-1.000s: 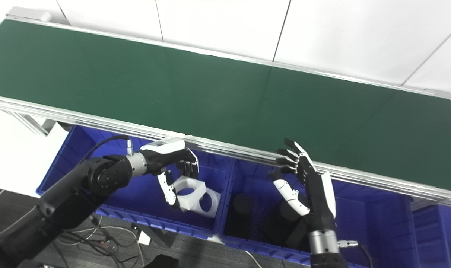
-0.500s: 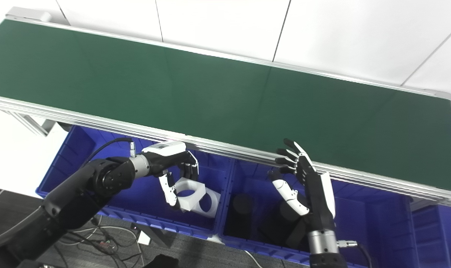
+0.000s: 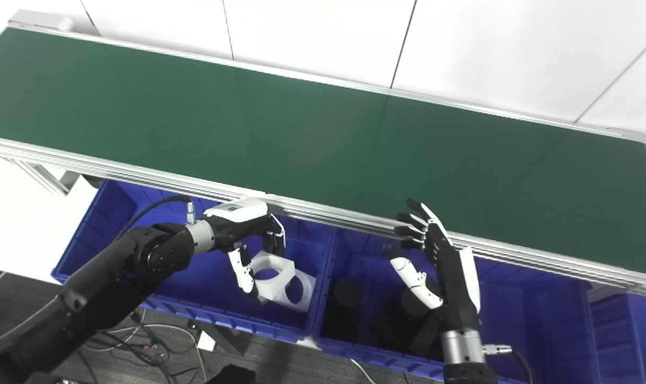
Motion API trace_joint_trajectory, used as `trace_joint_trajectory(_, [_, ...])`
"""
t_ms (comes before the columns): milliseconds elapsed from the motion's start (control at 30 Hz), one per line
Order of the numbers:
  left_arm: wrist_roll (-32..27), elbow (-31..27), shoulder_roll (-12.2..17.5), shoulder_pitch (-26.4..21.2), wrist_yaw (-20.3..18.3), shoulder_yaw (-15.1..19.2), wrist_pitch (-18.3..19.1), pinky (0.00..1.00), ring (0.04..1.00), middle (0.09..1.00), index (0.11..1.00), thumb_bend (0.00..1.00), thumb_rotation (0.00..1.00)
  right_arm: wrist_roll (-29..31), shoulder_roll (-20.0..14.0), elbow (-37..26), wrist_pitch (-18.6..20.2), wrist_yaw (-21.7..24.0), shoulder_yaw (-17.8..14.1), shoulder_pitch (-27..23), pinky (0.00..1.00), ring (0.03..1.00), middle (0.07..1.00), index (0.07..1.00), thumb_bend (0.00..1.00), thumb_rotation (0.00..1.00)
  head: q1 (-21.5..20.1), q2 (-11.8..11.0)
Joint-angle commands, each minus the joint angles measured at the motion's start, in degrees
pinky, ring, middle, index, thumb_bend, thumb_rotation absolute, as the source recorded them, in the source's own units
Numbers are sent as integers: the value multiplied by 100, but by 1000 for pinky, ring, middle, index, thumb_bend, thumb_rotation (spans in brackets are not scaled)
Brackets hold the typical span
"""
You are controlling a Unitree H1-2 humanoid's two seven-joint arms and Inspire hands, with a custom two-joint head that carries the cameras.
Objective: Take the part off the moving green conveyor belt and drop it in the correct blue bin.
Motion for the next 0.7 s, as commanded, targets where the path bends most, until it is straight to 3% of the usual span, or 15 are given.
trace_joint_trajectory(0, [28,-172,65,-90,130,83,-83,758,680,510,492,521,0,31,28,-211,18,-9,-9,-55,644,721,785,874,574,634,12,2])
trace_joint_trajectory(33, [21,-173,68,-90,127,89,-85,767,701,621,496,520,35,46,31,-208,16,-6,-11,-55,646,722,785,873,574,628,5,-15])
trace_joint_trajectory(133, [28,-202,72,-93,81,100,-20,778,722,697,498,520,58,39,31,-213,11,-10,-10,-54,646,720,784,872,571,624,8,-9])
trace_joint_trajectory(167, [35,-213,75,-94,65,101,1,790,736,716,633,677,103,32,31,-212,3,-14,-10,-55,640,716,781,871,571,623,8,-9])
trace_joint_trajectory(267, [56,-231,67,-91,60,112,39,804,748,728,725,792,151,34,26,-187,-24,-18,-14,-57,636,715,782,870,580,629,4,-11])
trace_joint_trajectory(667, [88,-280,78,-120,-85,83,193,844,776,755,767,868,228,63,30,-197,-32,-12,-13,-41,642,721,785,873,574,627,4,-18])
